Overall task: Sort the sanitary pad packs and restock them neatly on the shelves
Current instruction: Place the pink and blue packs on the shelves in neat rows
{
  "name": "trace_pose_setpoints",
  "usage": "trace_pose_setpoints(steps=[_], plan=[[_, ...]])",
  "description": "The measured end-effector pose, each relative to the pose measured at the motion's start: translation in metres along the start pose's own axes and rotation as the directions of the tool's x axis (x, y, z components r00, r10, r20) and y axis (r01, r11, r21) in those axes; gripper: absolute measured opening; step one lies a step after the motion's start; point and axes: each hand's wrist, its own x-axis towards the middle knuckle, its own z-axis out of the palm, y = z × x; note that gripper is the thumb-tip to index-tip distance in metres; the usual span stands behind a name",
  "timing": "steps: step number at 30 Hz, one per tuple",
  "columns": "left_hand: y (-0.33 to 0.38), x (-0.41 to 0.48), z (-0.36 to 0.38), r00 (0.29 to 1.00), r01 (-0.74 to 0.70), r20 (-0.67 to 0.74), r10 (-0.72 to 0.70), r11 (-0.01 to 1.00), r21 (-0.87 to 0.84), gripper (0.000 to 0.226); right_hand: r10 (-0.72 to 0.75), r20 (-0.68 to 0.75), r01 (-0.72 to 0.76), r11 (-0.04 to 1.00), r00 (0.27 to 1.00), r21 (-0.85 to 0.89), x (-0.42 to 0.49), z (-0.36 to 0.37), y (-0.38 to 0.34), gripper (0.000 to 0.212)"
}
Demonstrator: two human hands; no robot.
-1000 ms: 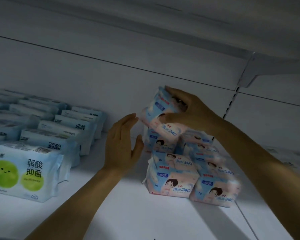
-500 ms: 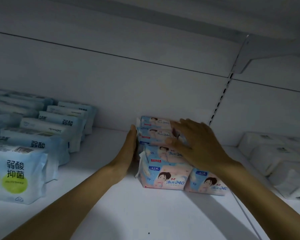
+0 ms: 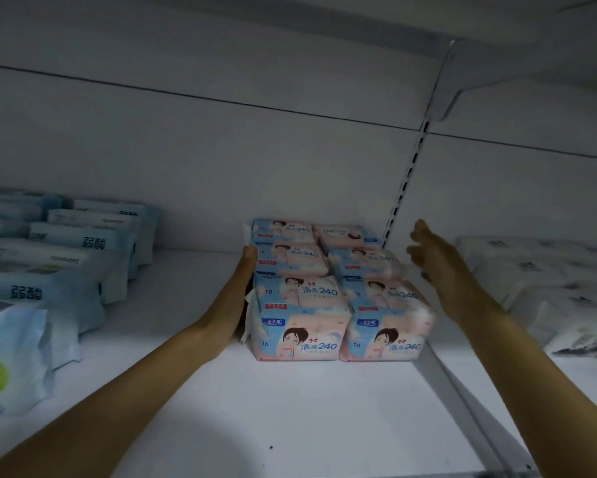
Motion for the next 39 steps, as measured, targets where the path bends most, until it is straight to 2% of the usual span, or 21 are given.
trace_pose_setpoints(steps=[3,7,9,11,13,16,19,22,24,26,28,30,31,33,36,38,39], plan=[[-0.001,0.001,0.0,1.0,-0.001,-0.012,0.001,1.0,0.014,0.054,0.163,0.213,-0.182,0.981,0.963,0.07,-0.013,0.009,0.016,0.047],[-0.002,0.003,-0.001,0.999,-0.022,-0.048,0.024,0.999,0.036,0.047,0.134,0.258,-0.165,0.981,0.957,0.101,-0.012,0.018,0.017,0.041],[-0.002,0.003,-0.002,0.998,-0.031,-0.054,0.033,0.999,0.038,0.046,0.131,0.209,-0.156,0.982,0.969,0.107,0.001,0.012,0.015,0.046],[-0.004,0.003,-0.003,0.998,-0.028,-0.049,0.03,0.999,0.027,0.047,0.13,0.084,-0.133,0.991,0.988,0.029,0.023,0.005,0.014,0.053],[-0.003,0.001,-0.004,0.998,-0.035,-0.045,0.035,0.999,0.015,0.053,0.149,0.025,-0.148,0.988,0.988,-0.046,0.041,0.002,0.011,0.06],[-0.003,0.002,-0.008,0.999,-0.033,-0.034,0.033,0.999,-0.012,0.068,0.184,0.07,-0.172,0.973,0.98,-0.151,0.059,0.011,0.007,0.064],[-0.001,0.002,-0.009,0.999,-0.041,-0.021,0.04,0.997,-0.066,0.07,0.182,0.117,-0.16,0.971,0.976,-0.177,0.068,0.023,0.006,0.055],[0.0,0.003,-0.008,0.996,-0.079,-0.052,0.076,0.995,-0.061,0.063,0.093,0.045,-0.08,0.969,0.995,-0.232,0.077,0.029,0.003,0.044],[0.0,0.002,-0.008,0.991,-0.119,-0.07,0.118,0.993,-0.015,0.065,-0.027,-0.034,0.016,0.956,0.999,-0.292,0.078,0.027,-0.001,0.038],[0.002,0.005,-0.011,0.982,-0.161,-0.093,0.163,0.986,0.038,0.068,-0.12,-0.11,0.092,0.968,0.987,-0.232,0.078,0.023,-0.002,0.039],[0.005,0.004,-0.013,0.952,-0.221,-0.194,0.237,0.97,0.099,0.063,-0.182,-0.189,0.167,0.982,0.965,-0.092,0.07,0.019,-0.006,0.041],[0.009,0.005,-0.017,0.908,-0.266,-0.295,0.298,0.953,0.144,0.061,-0.312,-0.269,0.321,0.947,0.911,-0.012,0.06,0.015,-0.012,0.047],[0.011,0.004,-0.018,0.885,-0.302,-0.328,0.332,0.943,0.139,0.057,-0.402,-0.296,0.419,0.908,0.866,-0.006,0.055,0.015,-0.015,0.05],[0.021,0.007,-0.018,0.838,-0.376,-0.365,0.405,0.914,0.15,0.048,-0.601,-0.293,0.618,0.785,0.744,-0.041,0.038,0.017,-0.029,0.041],[0.035,0.011,-0.018,0.807,-0.395,-0.364,0.464,0.884,0.25,0.041,-0.8,-0.167,0.797,0.596,0.577,-0.098,0.005,0.033,-0.054,0.022],[0.038,0.002,-0.015,0.812,-0.444,-0.279,0.513,0.853,0.275,0.04,-0.864,-0.038,0.86,0.503,0.502,-0.087,-0.015,0.049,-0.066,0.01],[0.037,-0.004,-0.014,0.816,-0.469,-0.234,0.529,0.842,0.268,0.044,-0.882,0.012,0.879,0.469,0.472,-0.084,-0.022,0.057,-0.07,0.013]])
